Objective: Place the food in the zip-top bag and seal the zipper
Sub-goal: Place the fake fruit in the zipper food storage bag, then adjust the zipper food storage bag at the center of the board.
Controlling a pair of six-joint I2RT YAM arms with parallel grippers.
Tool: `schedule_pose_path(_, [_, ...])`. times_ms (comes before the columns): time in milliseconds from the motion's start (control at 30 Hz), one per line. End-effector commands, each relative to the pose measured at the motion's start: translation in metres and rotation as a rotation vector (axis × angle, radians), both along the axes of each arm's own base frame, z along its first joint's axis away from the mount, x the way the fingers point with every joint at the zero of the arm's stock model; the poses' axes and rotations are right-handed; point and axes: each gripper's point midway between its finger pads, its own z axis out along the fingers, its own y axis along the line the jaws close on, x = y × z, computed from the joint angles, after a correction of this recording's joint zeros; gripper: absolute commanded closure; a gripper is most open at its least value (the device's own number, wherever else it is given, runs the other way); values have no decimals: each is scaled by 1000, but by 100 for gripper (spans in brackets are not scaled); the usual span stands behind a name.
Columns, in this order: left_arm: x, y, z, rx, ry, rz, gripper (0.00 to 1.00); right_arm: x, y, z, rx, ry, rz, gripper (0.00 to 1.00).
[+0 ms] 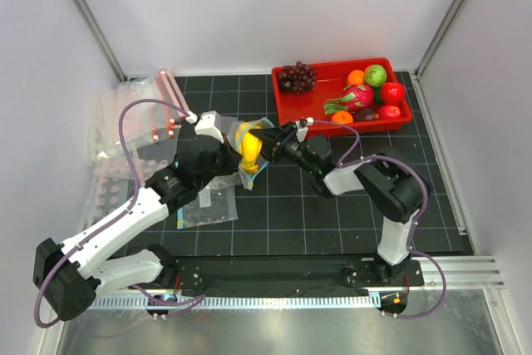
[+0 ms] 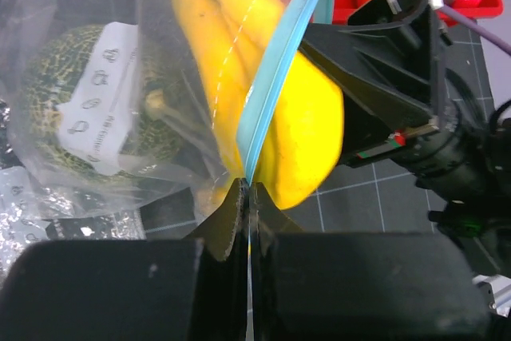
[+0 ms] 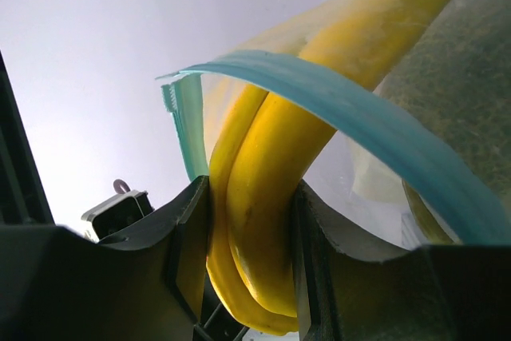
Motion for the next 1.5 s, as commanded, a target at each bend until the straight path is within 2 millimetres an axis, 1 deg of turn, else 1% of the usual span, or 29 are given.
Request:
schedule_pose_path(0, [-2, -6, 26, -79, -55, -22, 100, 8, 3, 30, 112, -112, -37, 99])
schedule_pose_path(33, [-2, -5, 27, -80, -53, -21, 100, 7, 7, 27, 115, -108, -25, 99])
schedule_pose_path(133, [-3, -9, 31, -89, -42, -42, 100, 2, 27, 20, 116, -110, 27, 99])
schedule_pose_path(167, [-2, -7, 30, -84, -37, -36, 100, -4, 36, 17, 108, -109, 47, 99])
schedule_pose_path(200, [-1, -7, 31, -85, -37, -35, 100, -4, 43, 11, 84, -107, 53, 99])
schedule_pose_path(267, [-1, -3, 31, -95, -36, -28, 100, -9, 52, 7, 59, -110, 59, 97])
schedule_pose_path(300, [-1, -3, 32, -102, -37, -30, 100, -10, 53, 2, 39, -100, 60, 90])
schedule_pose_path(333, [0, -1, 33, -110, -39, -27, 100, -11, 53, 4, 28, -118, 54, 85])
schedule_pose_path(367, [-2, -1, 33, -120, -35, -34, 100, -11, 53, 5, 21, -127, 51, 83])
schedule_pose_path(400, [-2, 1, 36, -135, -43, -31, 100, -11, 54, 0, -8, -120, 51, 78])
schedule_pose_path(433, [-2, 2, 36, -140, -43, -33, 100, -12, 54, 5, -22, -142, 51, 73])
schedule_pose_path(467, [-2, 1, 38, -144, -45, -35, 100, -14, 54, 5, -31, -147, 58, 66])
schedule_pose_path(500, [-2, 2, 36, -139, -39, -36, 100, -15, 54, 5, -39, -150, 65, 53])
schedule_pose_path(533, [-1, 2, 35, -136, -36, -32, 100, -17, 54, 7, -41, -157, 71, 48])
schedule_pose_path(567, [0, 2, 34, -133, -33, -31, 100, -18, 54, 13, -41, -167, 74, 44])
schedule_pose_path(633, [1, 3, 31, -130, -24, -28, 100, -21, 57, 3, -106, -134, 99, 40])
schedule_pose_path(667, [2, 3, 31, -131, -23, -26, 100, -23, 56, 10, -139, -167, 99, 39])
schedule_pose_path(700, [2, 4, 31, -130, -24, -23, 100, -23, 56, -3, -209, -131, 108, 35])
schedule_pose_path(800, [3, 7, 34, -141, -28, -16, 100, -28, 49, -4, -321, -150, 108, 26])
schedule_pose_path(900, [3, 8, 36, -140, -29, -12, 100, -34, 39, 2, -410, -175, 106, 25])
schedule_pose_path(967, [4, 7, 40, -144, -32, -14, 100, -37, 34, 1, -471, -184, 113, 25])
schedule_pose_path(1100, [2, 9, 47, -155, -44, -12, 100, -42, 10, 7, -640, -242, 105, 28])
schedule_pose_path(1133, [2, 9, 50, -160, -48, -11, 100, -41, 6, 8, -672, -250, 93, 32])
schedule_pose_path(1167, [1, 10, 54, -167, -57, -8, 100, -43, 1, 6, -714, -242, 100, 41])
schedule_pose_path(1233, [1, 12, 56, -169, -59, -7, 100, -44, -4, 8, -763, -278, 103, 46])
schedule_pose_path(1300, [-1, 13, 59, -169, -61, -7, 100, -43, -10, 7, -814, -285, 96, 49])
schedule_pose_path(1367, [-1, 13, 59, -165, -57, -9, 100, -45, -23, 5, -896, -305, 93, 52])
schedule_pose_path(1433, [-1, 13, 58, -163, -53, -10, 100, -43, -33, 8, -949, -331, 67, 52])
schedule_pose_path(1467, [0, 12, 58, -164, -53, -12, 100, -43, -40, 14, -982, -372, 53, 50])
